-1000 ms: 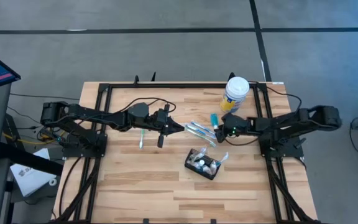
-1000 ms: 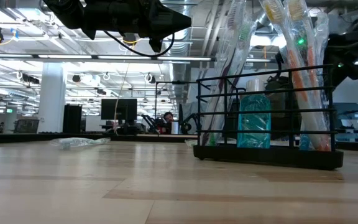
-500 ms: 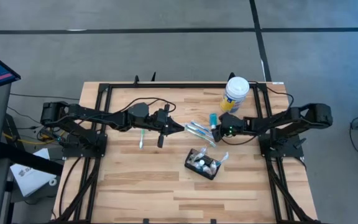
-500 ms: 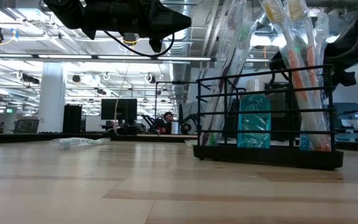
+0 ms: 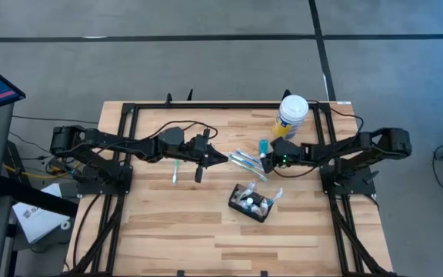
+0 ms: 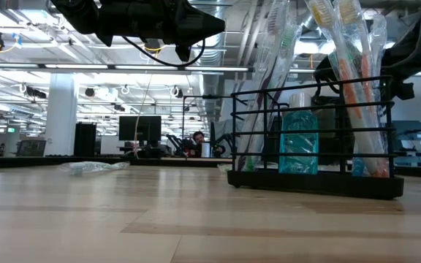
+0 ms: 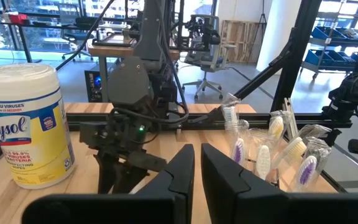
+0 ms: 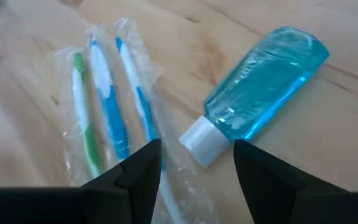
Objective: Pick & Place toothbrushing station
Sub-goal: Put the blue mouthwash into the mesh organizer
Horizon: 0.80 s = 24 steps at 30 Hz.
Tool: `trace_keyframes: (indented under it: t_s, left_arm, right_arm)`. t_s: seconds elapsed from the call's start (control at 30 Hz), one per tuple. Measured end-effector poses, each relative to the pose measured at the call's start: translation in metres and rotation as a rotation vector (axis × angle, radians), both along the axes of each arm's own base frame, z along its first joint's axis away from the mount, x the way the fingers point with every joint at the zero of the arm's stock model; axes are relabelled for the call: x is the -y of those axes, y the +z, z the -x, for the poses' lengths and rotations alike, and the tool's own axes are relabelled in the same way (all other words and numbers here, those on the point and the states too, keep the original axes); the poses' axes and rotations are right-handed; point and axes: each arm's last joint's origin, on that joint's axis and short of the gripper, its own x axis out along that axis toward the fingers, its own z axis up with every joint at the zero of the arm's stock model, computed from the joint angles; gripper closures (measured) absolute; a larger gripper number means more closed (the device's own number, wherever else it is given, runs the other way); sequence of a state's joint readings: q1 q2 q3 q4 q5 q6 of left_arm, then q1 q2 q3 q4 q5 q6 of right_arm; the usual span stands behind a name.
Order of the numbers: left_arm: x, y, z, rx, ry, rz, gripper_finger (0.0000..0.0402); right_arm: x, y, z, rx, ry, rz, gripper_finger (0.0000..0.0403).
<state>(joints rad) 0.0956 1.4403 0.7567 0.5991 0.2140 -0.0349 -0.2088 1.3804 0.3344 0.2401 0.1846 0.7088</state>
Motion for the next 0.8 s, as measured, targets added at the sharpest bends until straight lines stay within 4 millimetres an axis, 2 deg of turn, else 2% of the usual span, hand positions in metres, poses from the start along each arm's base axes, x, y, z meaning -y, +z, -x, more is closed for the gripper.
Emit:
trace_keyframes:
  t_s: [0.2, 0.43, 0.8]
  left_arm:
    - [0.000, 0.000, 0.000, 0.000, 0.000, 0.000, 0.0380]
    - [0.000, 0.000, 0.000, -0.001, 0.000, 0.000, 0.0380]
    - [0.000, 0.000, 0.000, -0.001, 0.000, 0.000, 0.0380]
  right_arm:
    - [0.006, -0.005, 0.003, -0.037, -0.073, -0.005, 0.0216]
    - [0.010, -0.012, -0.003, -0.052, -0.082, -0.001, 0.0218]
    - [0.011, -0.007, -0.003, -0.131, -0.091, -0.012, 0.0234]
